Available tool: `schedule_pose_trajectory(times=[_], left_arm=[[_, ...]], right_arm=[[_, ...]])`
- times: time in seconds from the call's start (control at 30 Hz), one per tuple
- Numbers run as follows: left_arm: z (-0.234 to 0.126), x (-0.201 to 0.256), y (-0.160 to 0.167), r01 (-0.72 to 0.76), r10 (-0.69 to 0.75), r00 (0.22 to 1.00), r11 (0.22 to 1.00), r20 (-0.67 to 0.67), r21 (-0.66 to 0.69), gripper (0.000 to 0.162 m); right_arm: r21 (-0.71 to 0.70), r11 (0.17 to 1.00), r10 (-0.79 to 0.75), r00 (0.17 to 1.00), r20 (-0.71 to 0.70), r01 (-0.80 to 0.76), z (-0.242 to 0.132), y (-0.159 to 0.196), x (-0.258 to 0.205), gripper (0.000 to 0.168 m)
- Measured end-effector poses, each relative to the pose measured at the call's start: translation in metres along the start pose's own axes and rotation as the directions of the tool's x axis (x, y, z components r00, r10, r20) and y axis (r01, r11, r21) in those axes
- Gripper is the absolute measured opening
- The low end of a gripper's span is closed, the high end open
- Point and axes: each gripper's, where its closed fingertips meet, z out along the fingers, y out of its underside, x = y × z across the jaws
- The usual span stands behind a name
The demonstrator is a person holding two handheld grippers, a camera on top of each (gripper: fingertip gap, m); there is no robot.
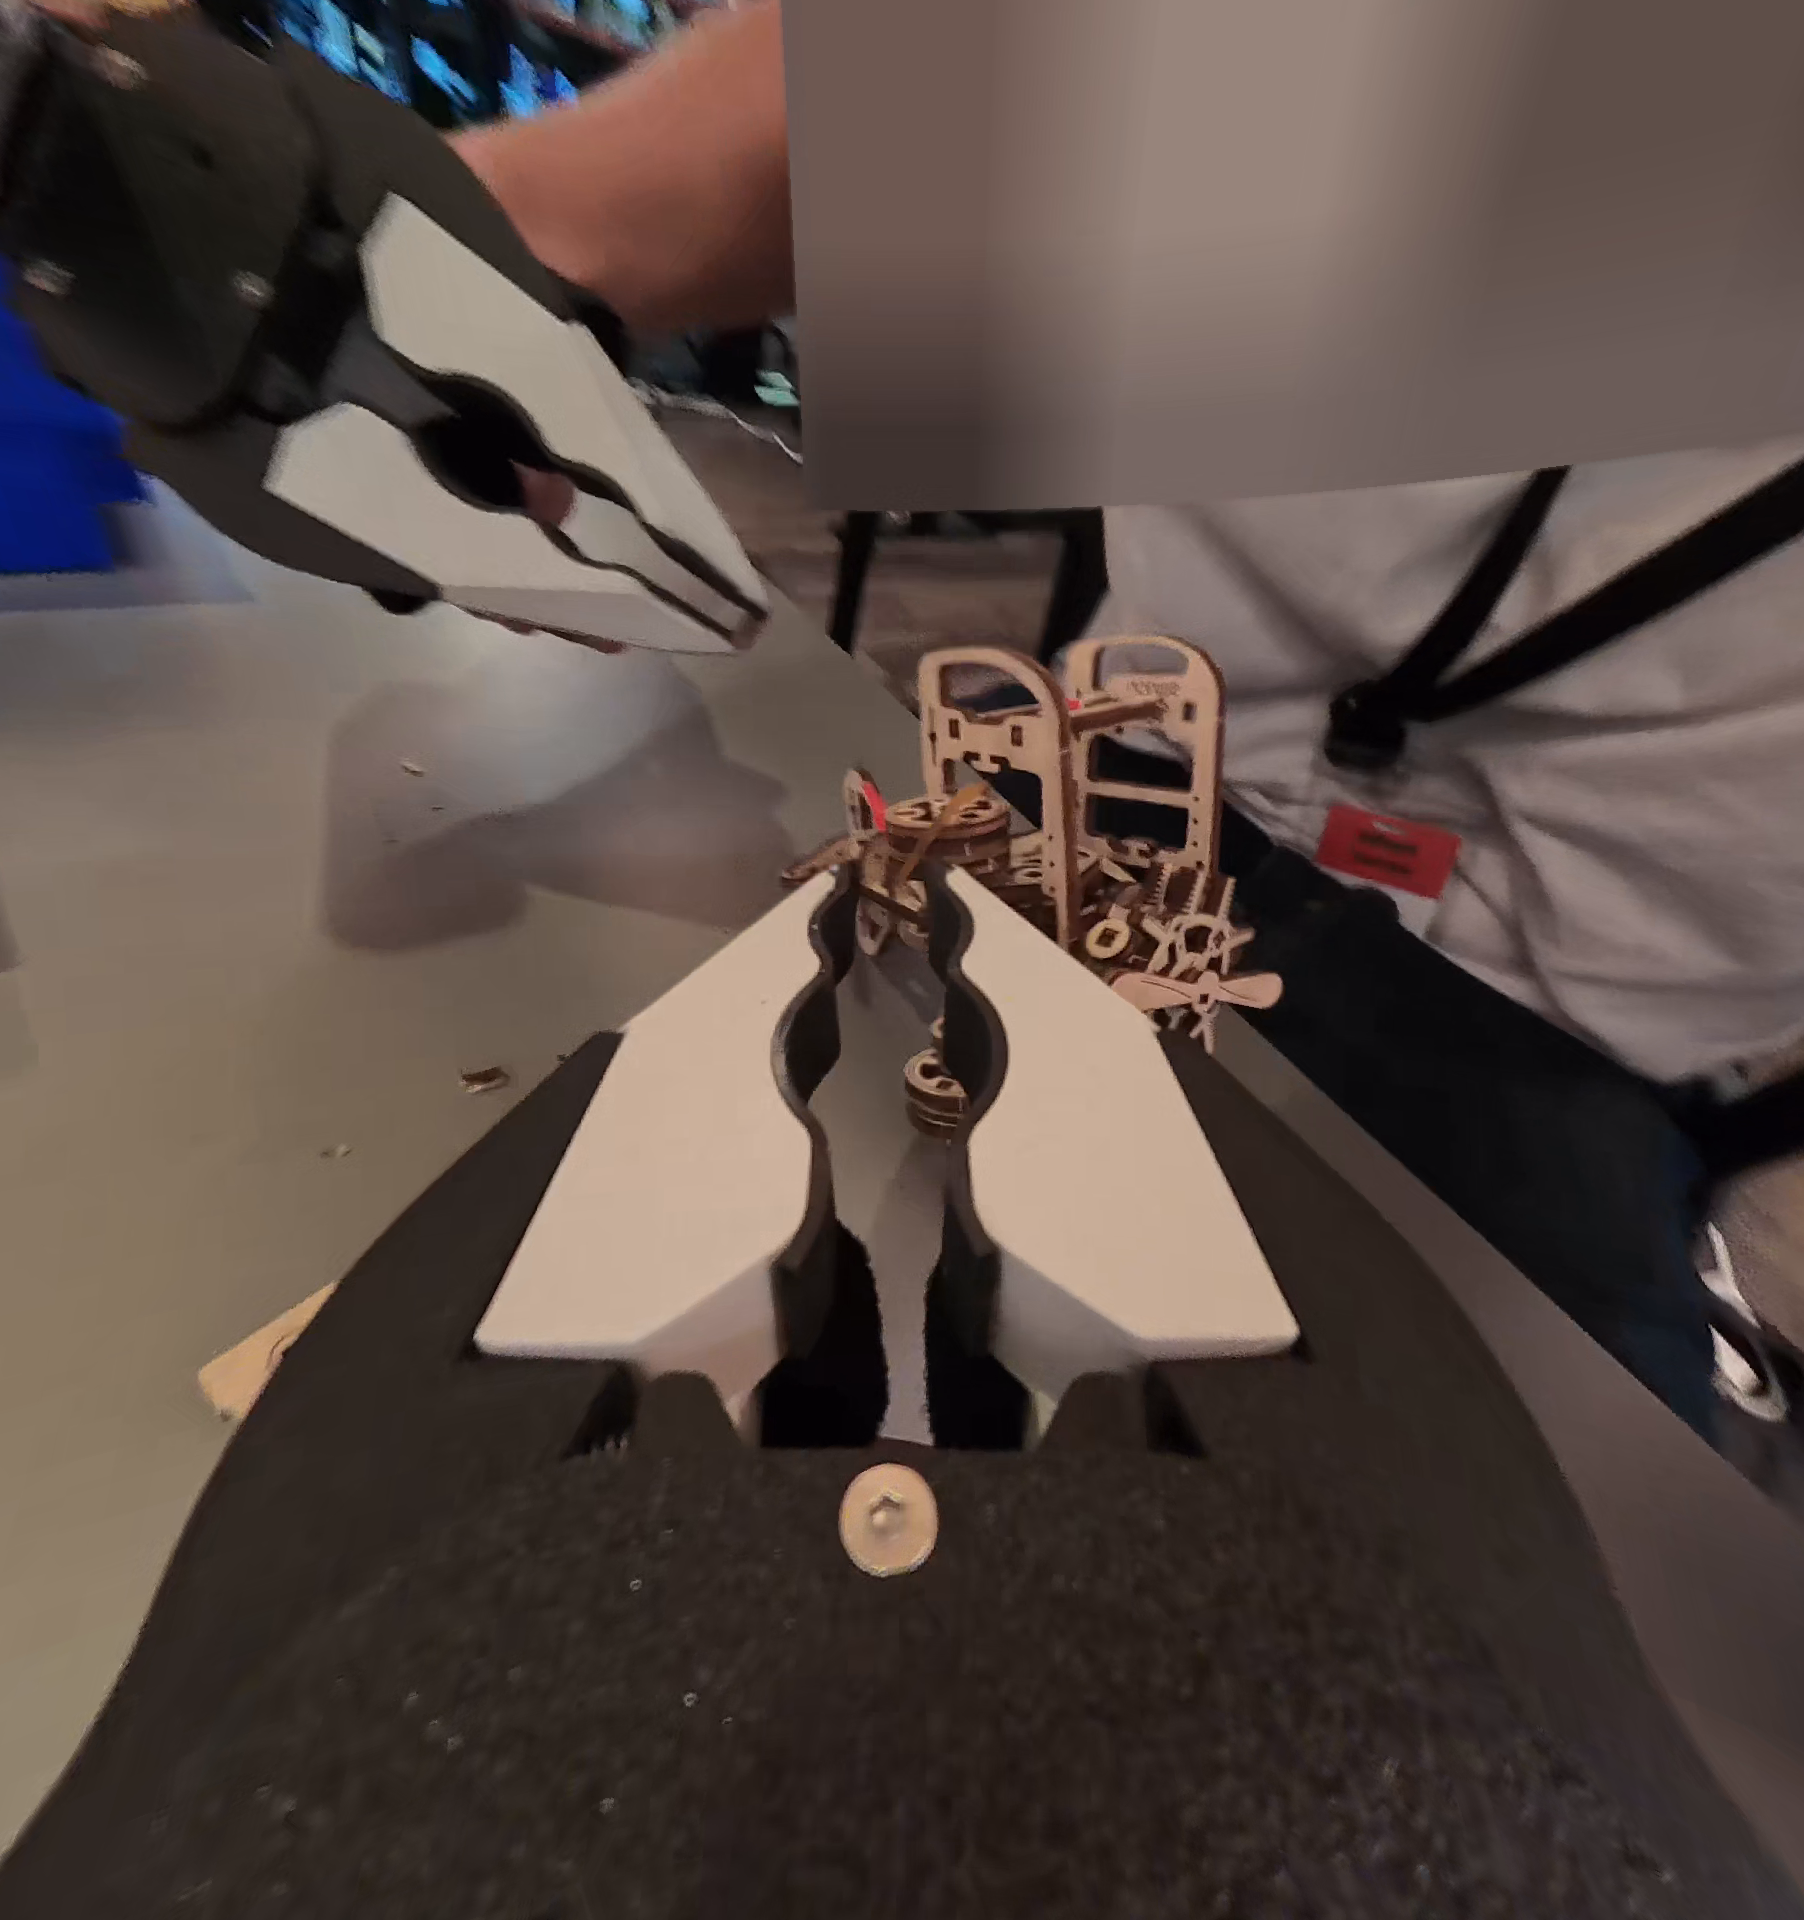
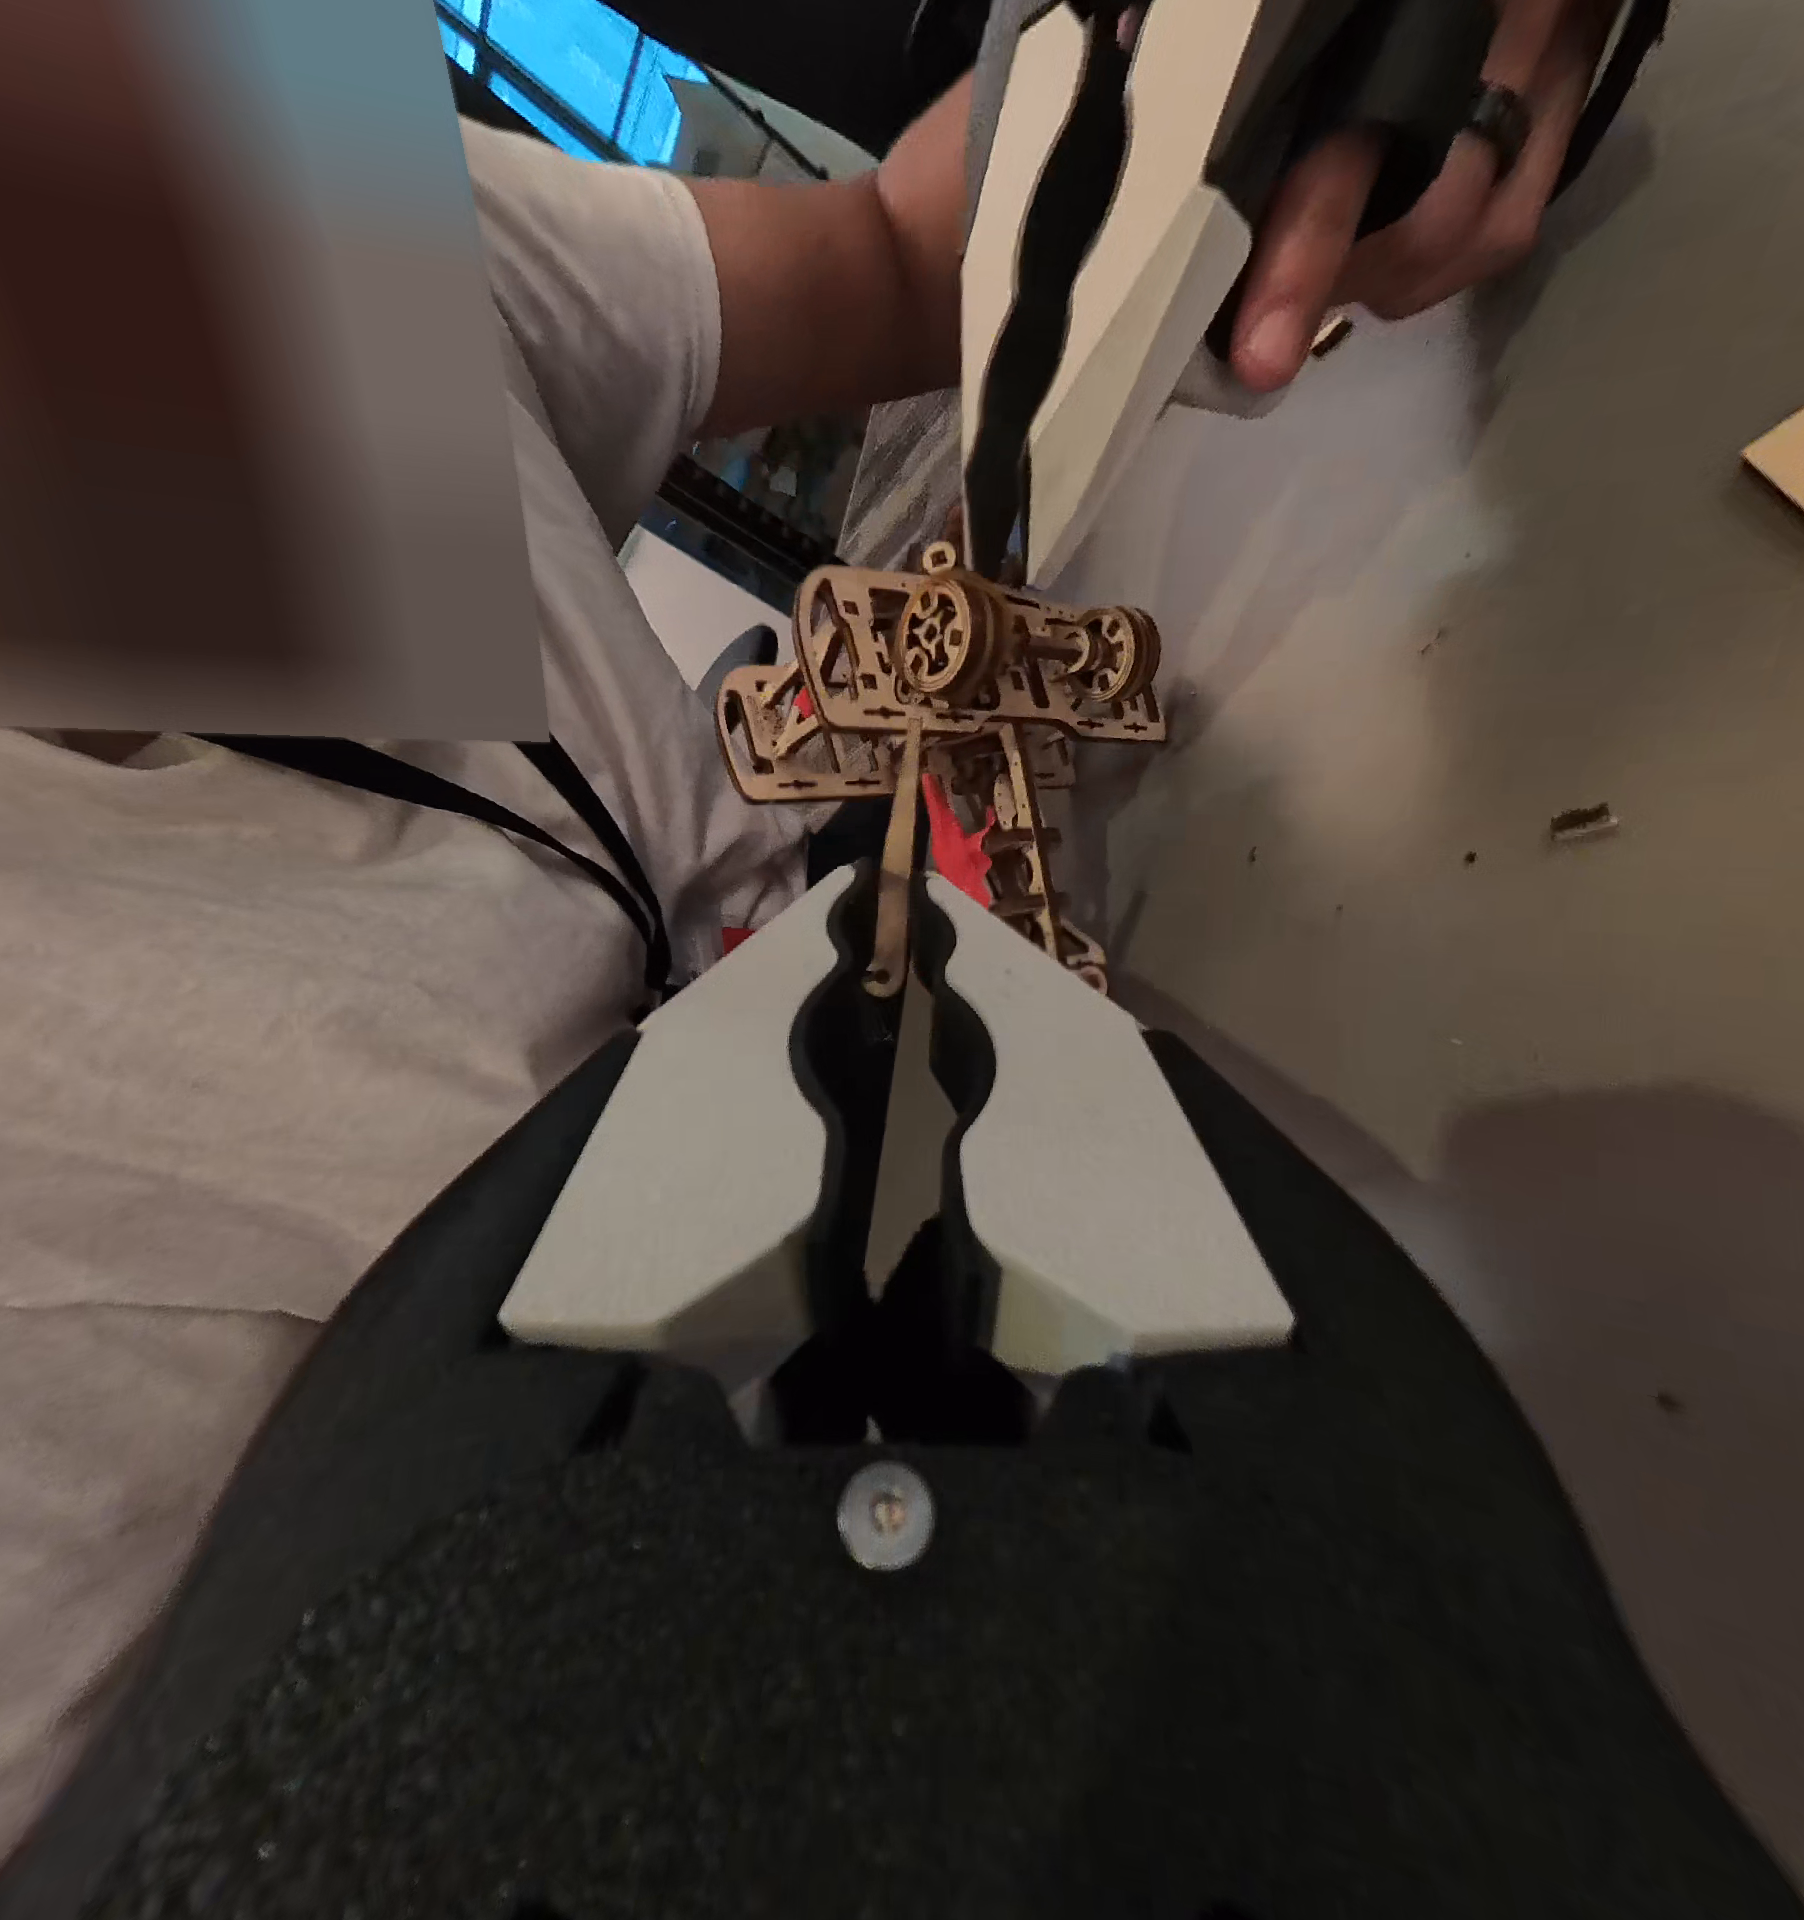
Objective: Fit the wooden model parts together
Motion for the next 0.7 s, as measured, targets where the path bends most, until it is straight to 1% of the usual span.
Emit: schedule_pose_trajectory(times=[0.1, 0.17, 0.33, 0.47, 0.53, 0.63, 0.7], left_arm=[[0.003, 0.006, 0.002, -0.007, 0.004, 0.998, 0.999, -0.062, -0.041, 0.012], [0.004, 0.004, 0.001, -0.035, 0.032, 0.998, 0.997, -0.051, -0.064, 0.015], [0.004, 0.004, -0.005, -0.073, 0.065, 0.993, 0.994, -0.098, -0.085, 0.015], [0.004, 0.008, -0.006, -0.081, 0.056, 0.982, 0.987, -0.180, -0.138, 0.010], [0.004, 0.005, -0.004, -0.096, 0.064, 0.979, 0.981, -0.191, -0.166, 0.008], [0.005, 0.003, -0.001, -0.116, 0.075, 0.976, 0.974, -0.207, -0.195, 0.000], [0.006, 0.003, 0.001, -0.128, 0.081, 0.974, 0.968, -0.211, -0.215, 0.000]], right_arm=[[0.007, 1.000, 0.012, 1.000, -0.001, -0.012, -0.004, 0.005, -0.001, 0.004], [0.007, 1.000, 0.014, 1.000, -0.002, -0.014, -0.005, 0.007, -0.002, 0.004], [0.001, 1.000, 0.012, 1.000, 0.009, -0.012, -0.006, 0.010, -0.007, 0.004], [-0.003, 1.000, 0.018, 1.000, 0.021, -0.018, -0.006, 0.014, -0.010, 0.004], [-0.006, 1.000, 0.024, 1.000, 0.019, -0.023, -0.006, 0.018, -0.011, 0.004], [0.001, 1.000, 0.028, 0.999, 0.021, -0.028, -0.009, 0.021, -0.013, 0.004], [0.008, 1.000, 0.030, 0.999, 0.024, -0.030, -0.011, 0.022, -0.015, 0.004]])
